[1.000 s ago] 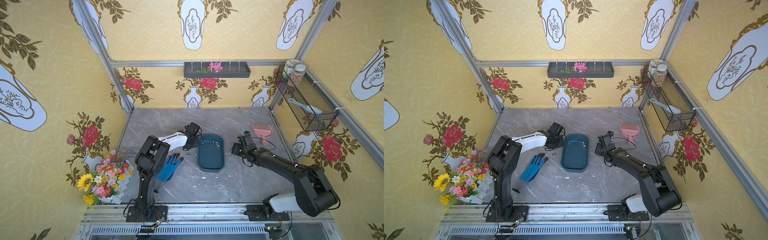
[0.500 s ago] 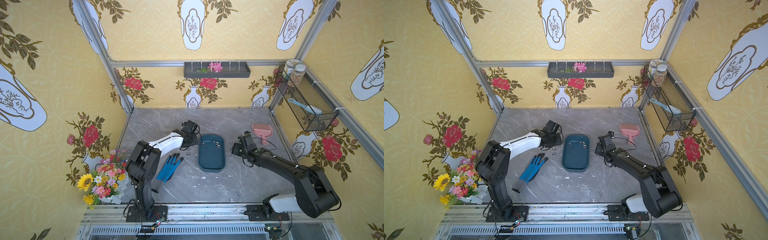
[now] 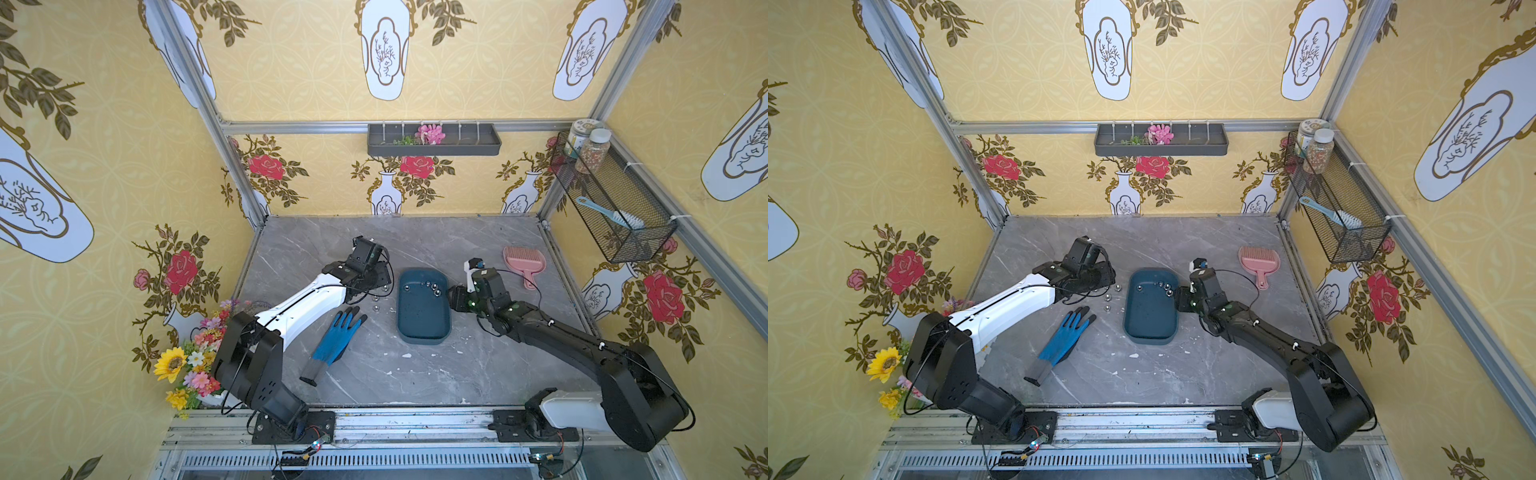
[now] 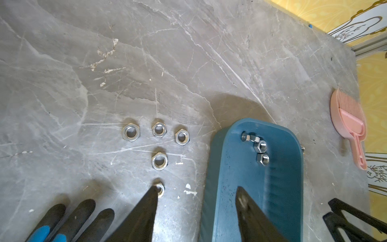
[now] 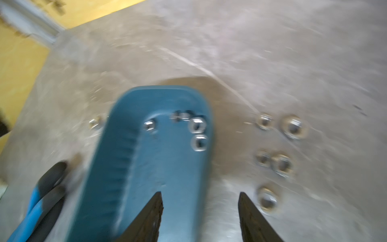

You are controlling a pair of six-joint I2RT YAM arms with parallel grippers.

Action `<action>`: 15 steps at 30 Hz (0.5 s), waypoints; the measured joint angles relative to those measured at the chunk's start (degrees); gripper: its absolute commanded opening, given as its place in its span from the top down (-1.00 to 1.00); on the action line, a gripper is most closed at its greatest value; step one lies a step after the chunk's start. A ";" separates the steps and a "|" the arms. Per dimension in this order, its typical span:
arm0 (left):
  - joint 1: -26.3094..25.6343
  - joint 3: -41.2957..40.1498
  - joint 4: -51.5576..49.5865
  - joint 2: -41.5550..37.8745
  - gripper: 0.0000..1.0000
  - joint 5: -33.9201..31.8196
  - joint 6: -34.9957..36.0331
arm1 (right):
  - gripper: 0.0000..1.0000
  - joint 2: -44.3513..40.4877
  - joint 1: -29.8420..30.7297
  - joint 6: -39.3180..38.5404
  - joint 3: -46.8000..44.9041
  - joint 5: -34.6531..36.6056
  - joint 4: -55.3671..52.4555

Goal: Take out the wing nut from the storage box
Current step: Pick up the nut from the storage box.

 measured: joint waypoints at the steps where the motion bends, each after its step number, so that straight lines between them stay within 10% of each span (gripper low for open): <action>1: 0.00 -0.09 -0.04 -0.46 -0.28 -0.02 0.02 | -0.17 0.94 1.29 -0.68 1.27 -0.79 0.15; 15: 0.07 -0.96 -0.13 -1.90 -0.30 -0.09 0.57 | -0.12 25.09 8.31 -6.10 21.11 -3.61 -7.13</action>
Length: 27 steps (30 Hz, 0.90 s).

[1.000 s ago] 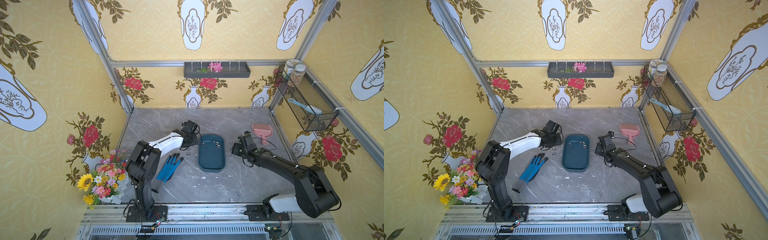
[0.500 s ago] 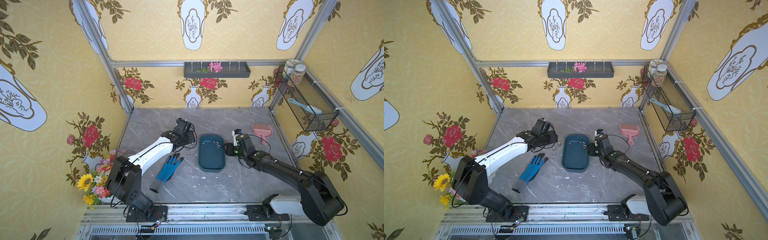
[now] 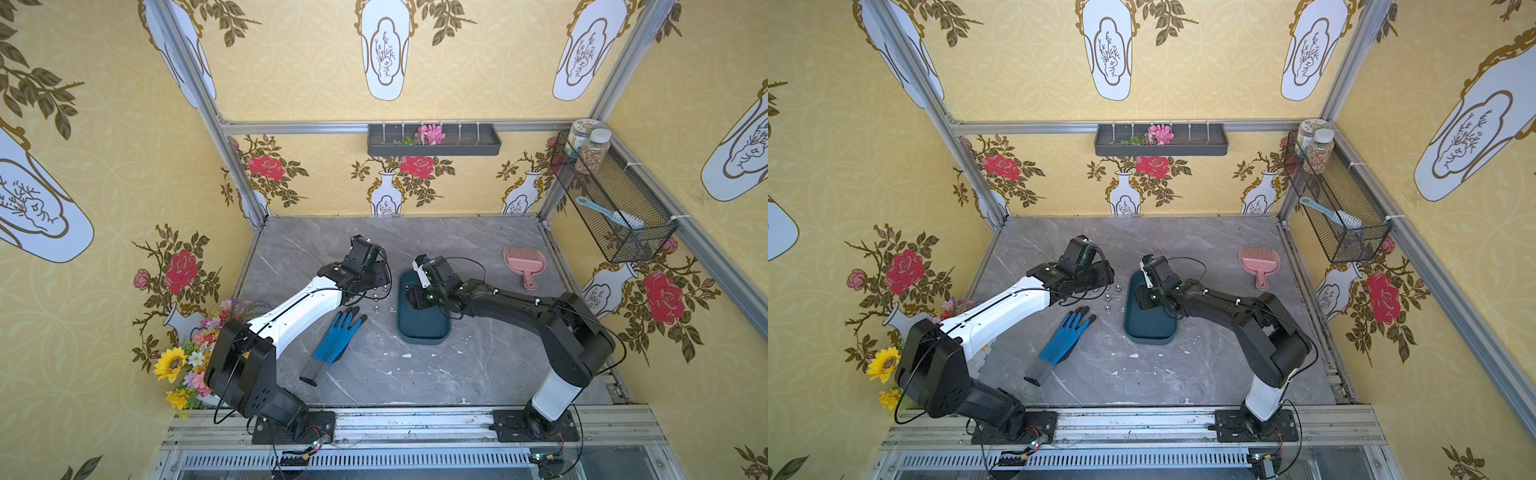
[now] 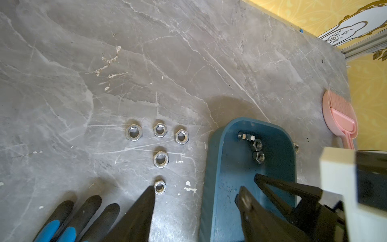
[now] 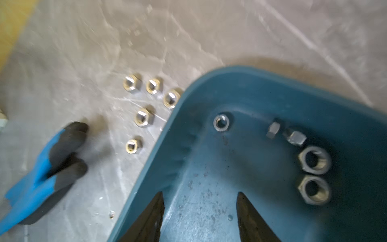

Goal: Take out the wing nut from the storage box
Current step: Pick up the nut from the storage box.

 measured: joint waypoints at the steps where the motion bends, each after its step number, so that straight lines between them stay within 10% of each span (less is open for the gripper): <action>1: 0.00 -0.07 0.07 0.02 -0.30 0.04 0.04 | -0.13 1.38 -0.02 -0.15 0.94 0.46 -0.26; 19: -0.02 -0.81 0.39 1.46 -0.31 0.48 0.04 | -0.06 14.88 -0.09 -2.60 9.75 7.89 2.12; 27: -0.02 -0.81 0.39 2.10 -0.31 0.50 0.04 | 0.31 16.81 -0.15 -1.46 11.78 11.93 2.08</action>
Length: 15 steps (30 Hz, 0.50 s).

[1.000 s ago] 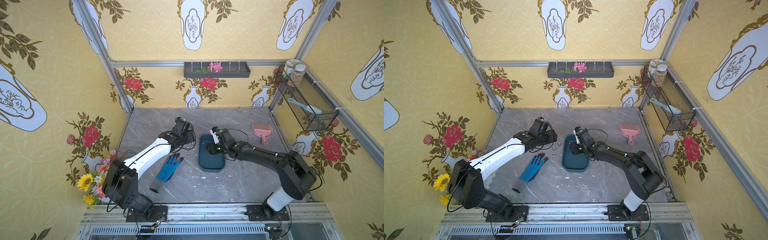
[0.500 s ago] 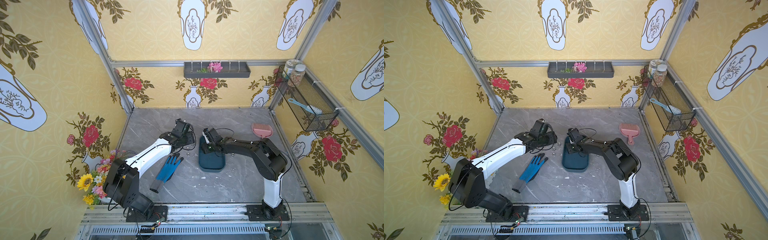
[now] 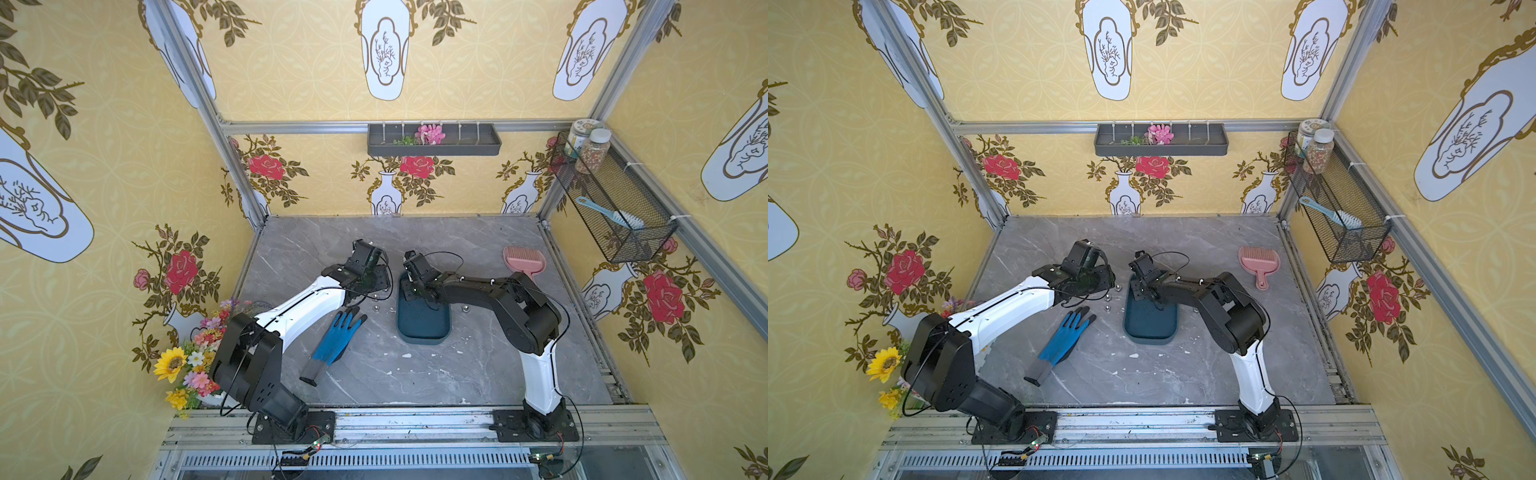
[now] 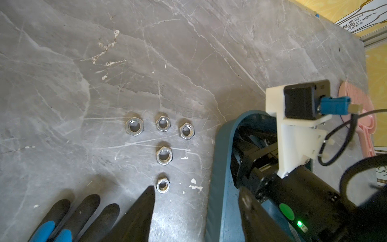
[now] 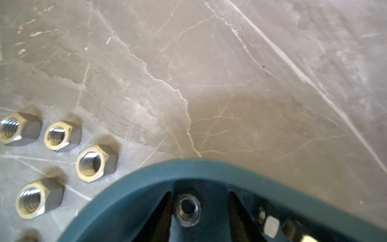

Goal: Take out the wing nut from the storage box
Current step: Pick up the nut from the storage box.

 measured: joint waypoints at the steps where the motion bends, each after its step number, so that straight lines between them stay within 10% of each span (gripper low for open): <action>1: 0.00 0.00 0.00 0.02 -0.31 0.00 0.00 | 0.36 -0.02 -0.11 0.26 -0.11 0.04 0.04; 15: 0.00 0.00 0.00 1.22 -0.31 0.79 -0.20 | 0.63 -2.97 -0.85 1.55 -2.93 -1.57 -1.03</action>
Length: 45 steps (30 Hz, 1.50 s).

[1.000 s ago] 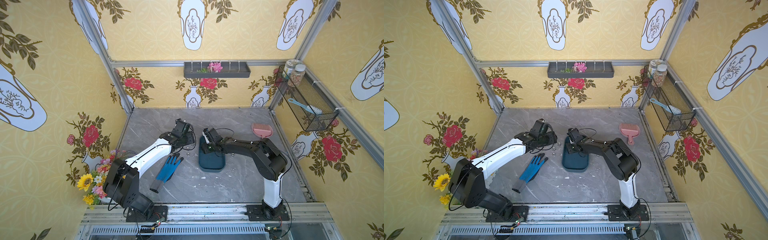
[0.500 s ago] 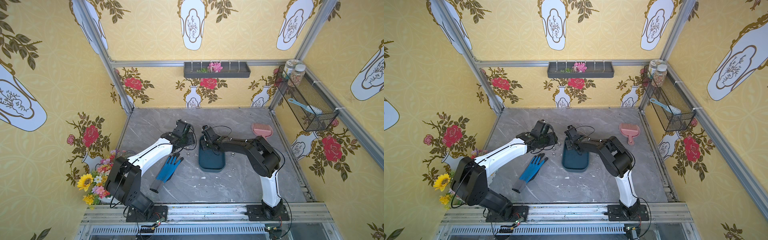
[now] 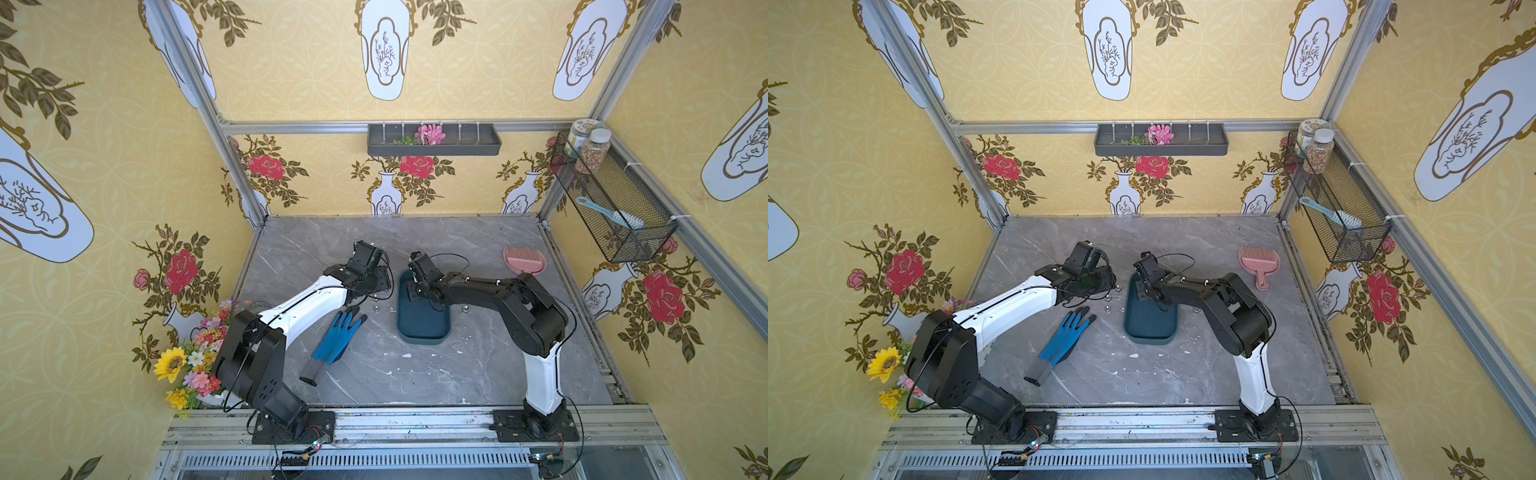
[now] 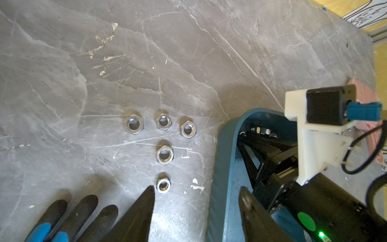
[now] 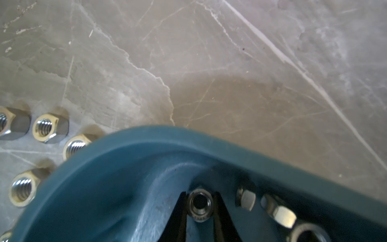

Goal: Take out the wing nut from the storage box
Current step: Pick up the nut from the storage box, then place the nut at the center of the board.

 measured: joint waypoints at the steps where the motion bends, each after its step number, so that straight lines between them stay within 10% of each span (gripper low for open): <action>1: 0.00 0.00 0.00 0.00 -0.31 0.02 0.00 | 0.64 -0.39 0.00 0.00 -0.26 -0.35 -0.24; 31: 0.00 -0.26 0.20 0.57 -0.32 2.03 -0.44 | 0.64 -40.39 -3.58 10.32 -27.91 3.63 -7.96; 45: 0.00 -0.31 0.42 0.55 -0.32 2.21 -0.46 | 0.58 -32.33 -15.58 16.61 -33.24 5.62 -5.99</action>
